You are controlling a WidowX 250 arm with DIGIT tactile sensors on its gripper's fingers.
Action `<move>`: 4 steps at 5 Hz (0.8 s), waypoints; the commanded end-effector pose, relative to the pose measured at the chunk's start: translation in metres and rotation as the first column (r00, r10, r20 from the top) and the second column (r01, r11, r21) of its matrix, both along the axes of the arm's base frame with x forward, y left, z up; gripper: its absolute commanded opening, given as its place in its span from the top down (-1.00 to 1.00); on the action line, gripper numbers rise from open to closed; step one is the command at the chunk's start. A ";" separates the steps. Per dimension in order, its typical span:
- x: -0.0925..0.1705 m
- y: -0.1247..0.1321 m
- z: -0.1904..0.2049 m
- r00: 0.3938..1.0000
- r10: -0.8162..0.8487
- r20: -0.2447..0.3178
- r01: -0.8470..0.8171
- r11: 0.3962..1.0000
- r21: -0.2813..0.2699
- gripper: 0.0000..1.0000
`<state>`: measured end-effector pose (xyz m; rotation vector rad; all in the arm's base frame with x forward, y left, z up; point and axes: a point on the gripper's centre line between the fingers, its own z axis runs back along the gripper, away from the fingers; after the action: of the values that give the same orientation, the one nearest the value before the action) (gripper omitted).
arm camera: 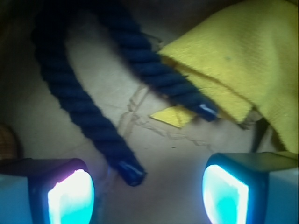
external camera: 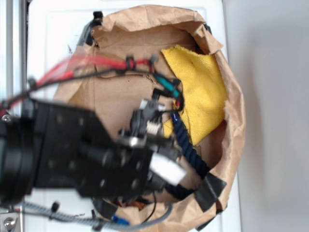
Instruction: Grab the blue rope.
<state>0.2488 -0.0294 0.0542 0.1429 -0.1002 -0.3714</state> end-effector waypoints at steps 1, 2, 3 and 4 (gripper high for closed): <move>0.005 -0.022 -0.019 0.997 -0.074 -0.005 0.074 0.997 -0.003 -1.00; 0.014 -0.024 -0.026 0.996 -0.074 -0.052 0.073 0.997 -0.037 -1.00; 0.021 -0.023 -0.026 0.995 -0.073 -0.067 0.069 0.995 -0.069 -1.00; 0.027 -0.024 -0.026 0.997 -0.049 -0.055 0.046 0.997 -0.066 -1.00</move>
<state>0.2673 -0.0503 0.0220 0.0656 -0.0192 -0.4441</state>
